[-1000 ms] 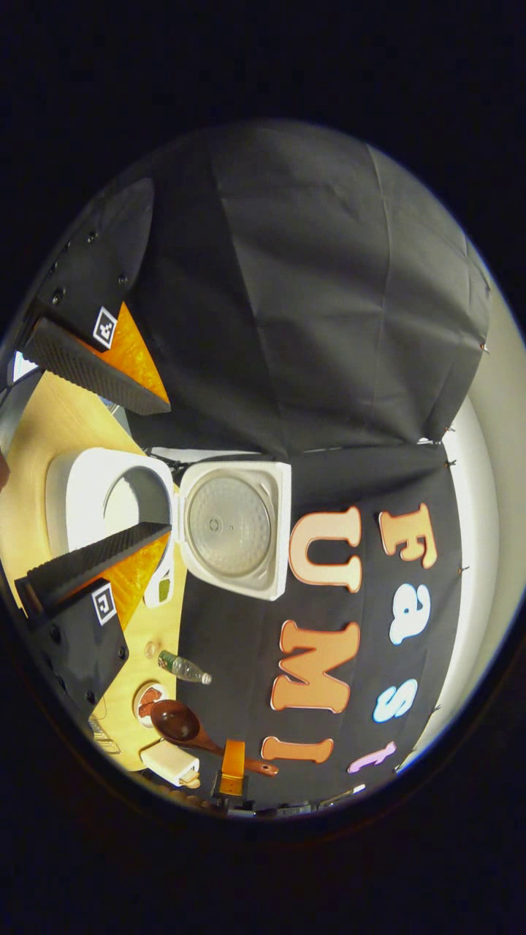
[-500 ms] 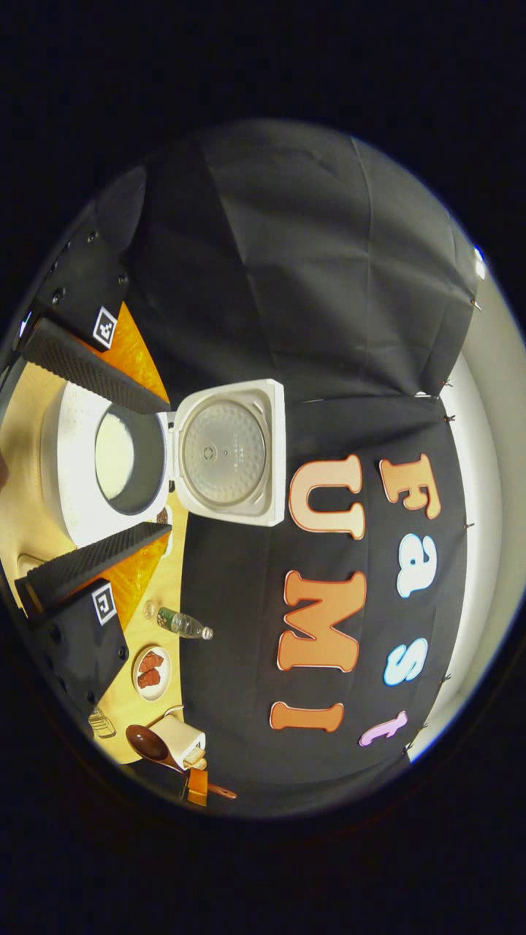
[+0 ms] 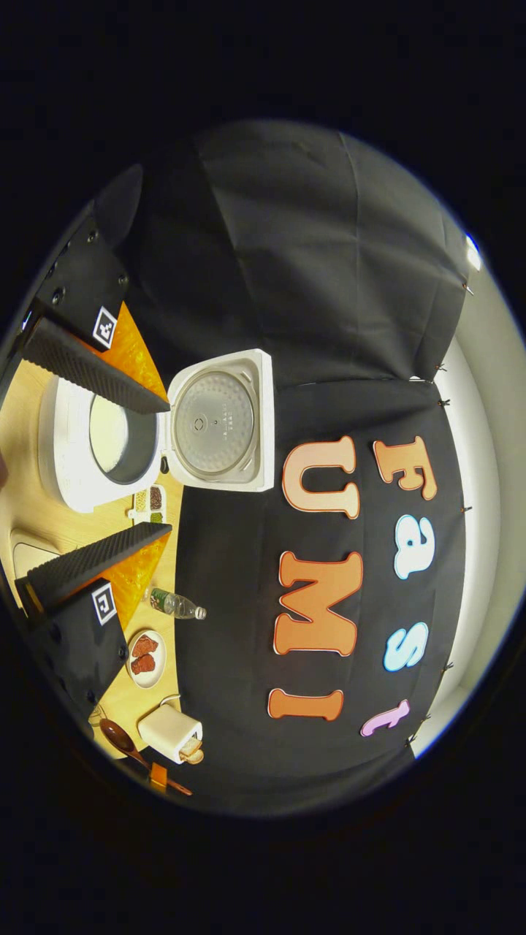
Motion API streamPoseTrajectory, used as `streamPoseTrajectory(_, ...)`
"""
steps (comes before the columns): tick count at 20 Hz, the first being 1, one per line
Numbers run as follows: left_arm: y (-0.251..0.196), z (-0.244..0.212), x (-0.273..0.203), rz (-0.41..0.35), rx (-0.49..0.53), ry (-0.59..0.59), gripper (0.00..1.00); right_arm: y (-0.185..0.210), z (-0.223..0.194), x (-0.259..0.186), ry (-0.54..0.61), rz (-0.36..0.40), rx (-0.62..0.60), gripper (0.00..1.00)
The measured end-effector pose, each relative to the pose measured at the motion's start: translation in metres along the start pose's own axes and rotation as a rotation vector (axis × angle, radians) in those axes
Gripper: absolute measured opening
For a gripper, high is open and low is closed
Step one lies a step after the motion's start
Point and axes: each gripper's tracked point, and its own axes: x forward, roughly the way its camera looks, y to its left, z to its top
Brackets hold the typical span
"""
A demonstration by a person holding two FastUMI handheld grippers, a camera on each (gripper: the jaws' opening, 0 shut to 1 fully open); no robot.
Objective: Close the left gripper, press the button to open the rice cooker; take a wooden spoon from the chopstick holder with the right hand, scoop a spoonful of rice and pour it into the rice cooker, then put the wooden spoon back into the chopstick holder.
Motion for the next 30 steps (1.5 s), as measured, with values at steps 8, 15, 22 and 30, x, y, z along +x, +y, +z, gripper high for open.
streamPoseTrajectory(8, 0.014, 0.015, 0.008, 0.053, -0.006, 0.015, 1.00, -0.030, -0.061, 0.026, 0.107, 0.034, 0.089, 0.18)
streamPoseTrajectory(15, 0.079, 0.085, 0.062, 0.106, -0.110, -0.056, 1.00, -0.041, -0.066, 0.030, 0.148, -0.003, 0.122, 0.28)
streamPoseTrajectory(22, 0.105, 0.140, 0.152, 0.088, -0.143, -0.072, 1.00, -0.057, -0.025, 0.002, 0.072, -0.083, 0.068, 0.80)
streamPoseTrajectory(30, 0.126, 0.108, 0.279, 0.100, -0.147, 0.183, 1.00, -0.042, 0.044, -0.059, -0.075, -0.147, -0.077, 0.92)
